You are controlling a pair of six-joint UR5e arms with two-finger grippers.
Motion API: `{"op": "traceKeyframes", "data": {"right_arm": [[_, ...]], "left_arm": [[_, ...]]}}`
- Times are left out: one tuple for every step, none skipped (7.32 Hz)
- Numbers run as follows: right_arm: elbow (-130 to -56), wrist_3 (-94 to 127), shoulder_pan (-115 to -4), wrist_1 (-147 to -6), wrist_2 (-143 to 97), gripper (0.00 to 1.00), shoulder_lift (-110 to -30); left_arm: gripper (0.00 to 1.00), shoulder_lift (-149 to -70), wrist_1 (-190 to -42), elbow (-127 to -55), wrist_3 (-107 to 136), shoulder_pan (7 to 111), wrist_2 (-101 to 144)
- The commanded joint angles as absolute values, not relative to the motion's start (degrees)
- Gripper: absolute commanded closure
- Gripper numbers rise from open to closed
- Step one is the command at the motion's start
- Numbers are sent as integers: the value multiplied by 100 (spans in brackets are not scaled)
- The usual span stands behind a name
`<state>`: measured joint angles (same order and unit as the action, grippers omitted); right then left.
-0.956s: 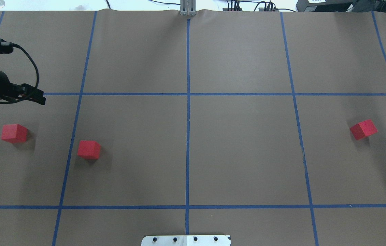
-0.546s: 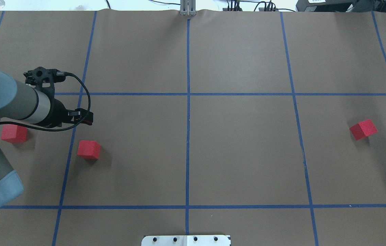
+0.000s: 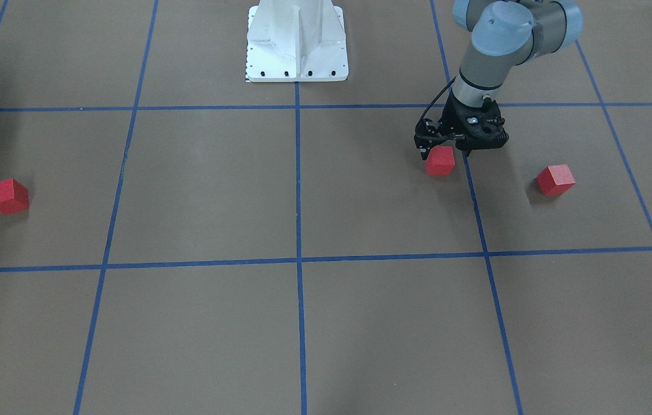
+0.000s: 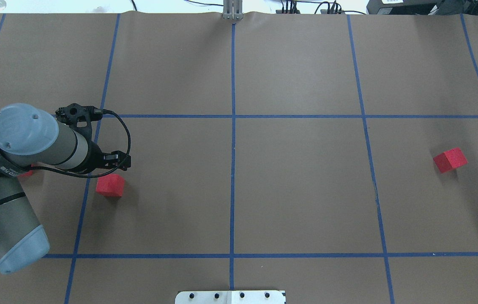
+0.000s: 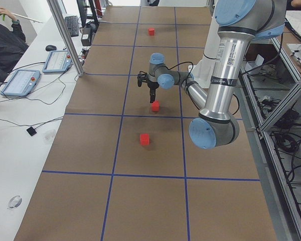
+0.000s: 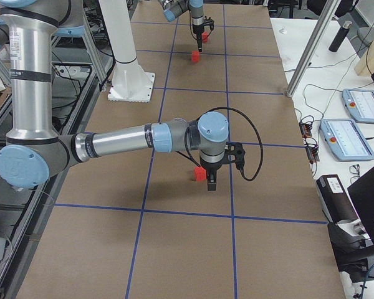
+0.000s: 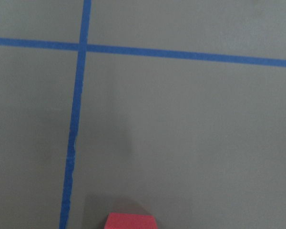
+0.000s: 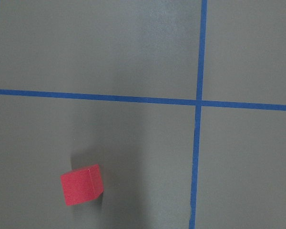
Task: Form red blocks into L shape at center
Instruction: 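Reach the left gripper down over the red cube nearest the center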
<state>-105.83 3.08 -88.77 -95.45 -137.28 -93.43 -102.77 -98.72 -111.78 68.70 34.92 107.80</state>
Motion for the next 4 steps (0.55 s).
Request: {"op": "traceKeyframes", "data": {"right_arm": [[-10582,308,-8877,-9545,-13729,1,-9343],[-10582,308,-8764,-9554,-13729,1,-9334],[-10573,308,-8719,-9554,-13720,1,-9334],[-10573,299,-8719,-9554,-13720,1,-9343]], "left_arm": [[1,-10283,-9870,-11022,6864,3393,10767],[1,-10292,-9888,-10934,6856,3384,10767],[1,-10309,-9896,-10873,6855,3340,10767],[1,-10310,-9905,-10846,6855,3314,10767]]}}
